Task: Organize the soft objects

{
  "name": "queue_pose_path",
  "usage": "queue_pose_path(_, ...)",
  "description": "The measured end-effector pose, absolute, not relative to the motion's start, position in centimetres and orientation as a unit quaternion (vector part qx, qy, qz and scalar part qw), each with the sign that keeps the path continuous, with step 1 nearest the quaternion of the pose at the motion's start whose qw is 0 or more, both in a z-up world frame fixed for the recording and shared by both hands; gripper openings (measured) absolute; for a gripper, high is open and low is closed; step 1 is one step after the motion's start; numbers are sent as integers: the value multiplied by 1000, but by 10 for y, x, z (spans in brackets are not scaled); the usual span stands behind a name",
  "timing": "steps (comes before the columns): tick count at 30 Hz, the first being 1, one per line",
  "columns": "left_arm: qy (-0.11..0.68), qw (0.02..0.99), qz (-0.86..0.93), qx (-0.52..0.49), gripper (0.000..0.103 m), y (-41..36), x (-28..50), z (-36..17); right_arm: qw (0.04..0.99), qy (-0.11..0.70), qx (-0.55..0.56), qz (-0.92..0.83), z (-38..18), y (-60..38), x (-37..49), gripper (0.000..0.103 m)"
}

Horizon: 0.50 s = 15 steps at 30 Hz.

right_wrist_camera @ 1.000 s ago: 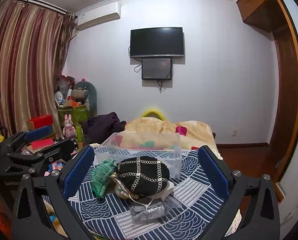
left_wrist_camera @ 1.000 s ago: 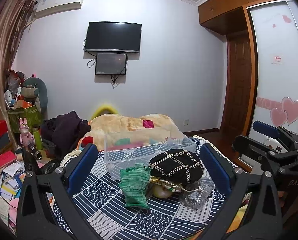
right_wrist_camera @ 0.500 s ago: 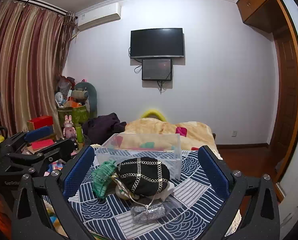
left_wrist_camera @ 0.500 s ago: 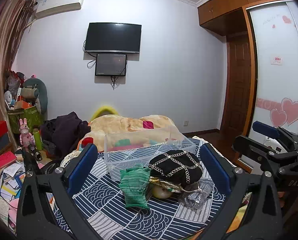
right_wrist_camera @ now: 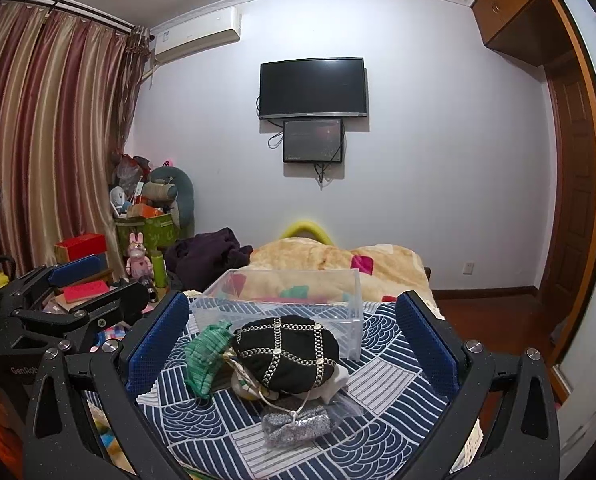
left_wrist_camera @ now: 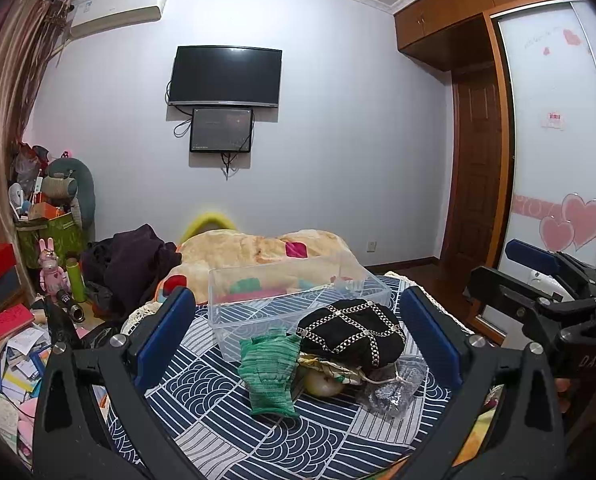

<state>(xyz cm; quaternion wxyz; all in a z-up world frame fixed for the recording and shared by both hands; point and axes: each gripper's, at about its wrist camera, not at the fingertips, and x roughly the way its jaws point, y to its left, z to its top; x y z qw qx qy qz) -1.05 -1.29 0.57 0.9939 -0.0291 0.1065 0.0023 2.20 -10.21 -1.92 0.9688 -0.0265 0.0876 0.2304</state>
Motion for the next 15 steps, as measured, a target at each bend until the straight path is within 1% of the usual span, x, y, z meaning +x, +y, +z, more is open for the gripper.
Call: queue_pose_path(15, 117, 993, -6, -33, 103, -11, -4, -3, 966, 104, -23, 234, -26, -104, 30, 103)
